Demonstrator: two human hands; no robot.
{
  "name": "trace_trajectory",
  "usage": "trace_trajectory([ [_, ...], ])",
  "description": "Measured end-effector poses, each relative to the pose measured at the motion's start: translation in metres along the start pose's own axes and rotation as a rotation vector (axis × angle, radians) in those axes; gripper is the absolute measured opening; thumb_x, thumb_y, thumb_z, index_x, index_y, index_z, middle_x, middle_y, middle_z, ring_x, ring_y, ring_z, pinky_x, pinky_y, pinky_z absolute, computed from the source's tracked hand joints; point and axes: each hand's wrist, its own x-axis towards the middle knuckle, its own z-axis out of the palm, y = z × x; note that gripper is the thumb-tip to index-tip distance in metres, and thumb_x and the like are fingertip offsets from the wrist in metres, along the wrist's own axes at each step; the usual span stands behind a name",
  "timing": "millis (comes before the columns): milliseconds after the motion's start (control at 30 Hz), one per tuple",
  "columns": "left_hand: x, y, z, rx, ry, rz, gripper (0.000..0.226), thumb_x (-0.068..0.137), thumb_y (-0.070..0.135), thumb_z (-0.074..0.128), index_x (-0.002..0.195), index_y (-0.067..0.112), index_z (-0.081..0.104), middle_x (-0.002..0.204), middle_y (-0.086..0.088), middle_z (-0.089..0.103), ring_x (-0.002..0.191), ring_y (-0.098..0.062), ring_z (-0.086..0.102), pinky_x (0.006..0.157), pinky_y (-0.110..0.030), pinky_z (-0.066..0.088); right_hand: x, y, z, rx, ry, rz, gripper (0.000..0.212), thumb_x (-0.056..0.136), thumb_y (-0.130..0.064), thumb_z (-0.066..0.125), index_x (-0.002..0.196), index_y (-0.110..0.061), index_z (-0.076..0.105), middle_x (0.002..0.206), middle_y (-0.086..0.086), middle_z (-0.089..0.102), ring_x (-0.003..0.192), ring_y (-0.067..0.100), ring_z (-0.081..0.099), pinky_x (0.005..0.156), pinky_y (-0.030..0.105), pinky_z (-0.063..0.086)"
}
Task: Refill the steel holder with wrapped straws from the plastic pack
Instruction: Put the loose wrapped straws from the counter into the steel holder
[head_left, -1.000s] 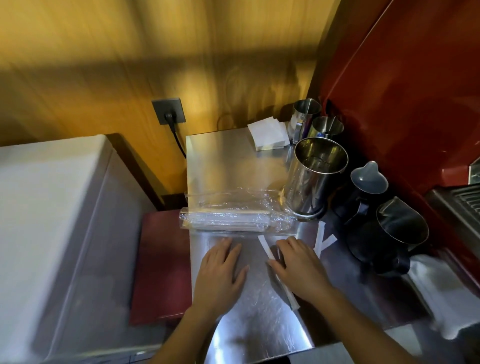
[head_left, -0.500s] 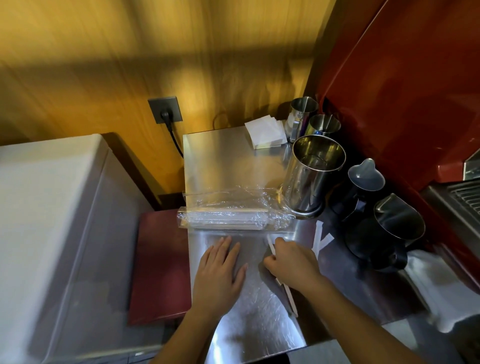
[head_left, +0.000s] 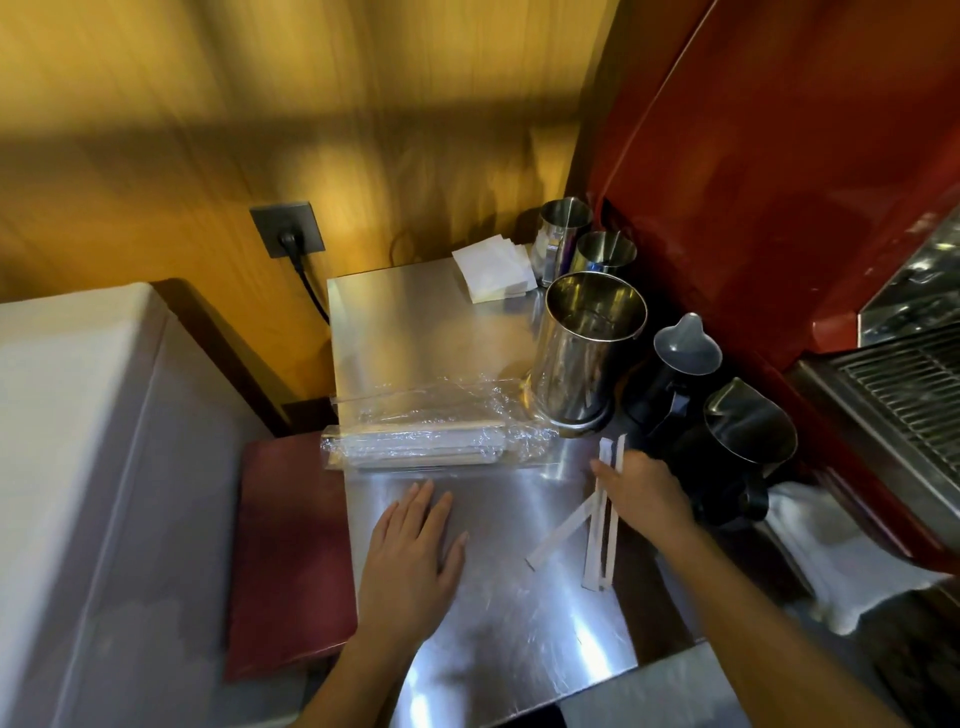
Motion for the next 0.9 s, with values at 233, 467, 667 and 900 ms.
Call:
trace_trajectory([
  [233,-0.001,0.002,-0.002,-0.002,-0.012,-0.005,0.049,0.086,0.041,0.041,0.120,0.012,0.060,0.131,-0.012,0.057,0.121,-0.028,0.053,0.105,-0.034,0.023,0.006,0.003,0.006,-0.084,-0.017,0.005,0.031,0.089,-0.034,0.048,0.080,-0.007,0.061,0.098,0.020,0.066,0.090,0.037,0.061,0.065,0.030,0.038],
  [467,-0.001,0.001,-0.002,-0.010,-0.006,0.003,0.049,0.085,0.041,0.043,0.119,0.011,0.061,0.130,-0.011,0.058,0.121,-0.028,0.053,0.105,-0.034,0.024,0.007,0.000,-0.006,0.073,-0.126,-0.043,0.020,0.084,-0.020,0.051,0.070,-0.006,0.055,0.074,0.015,0.058,0.080,0.037,0.061,0.062,0.033,0.041],
  [667,-0.001,0.001,-0.002,-0.002,-0.009,-0.004,0.049,0.085,0.041,0.042,0.119,0.011,0.061,0.130,-0.011,0.058,0.121,-0.027,0.053,0.105,-0.034,0.023,-0.001,-0.036,-0.047,0.184,-0.125,-0.264,0.015,0.087,-0.018,0.044,0.090,-0.007,0.053,0.082,0.017,0.063,0.076,0.030,0.063,0.067,0.040,0.049],
  [900,-0.002,0.004,-0.004,0.002,-0.005,-0.013,0.048,0.085,0.041,0.042,0.117,0.012,0.062,0.129,-0.010,0.060,0.120,-0.026,0.054,0.104,-0.032,0.023,-0.018,-0.085,-0.113,0.474,0.160,-0.603,0.006,0.092,-0.027,0.047,0.091,-0.033,0.048,0.056,-0.006,0.063,0.049,0.002,0.057,0.047,0.016,0.041],
])
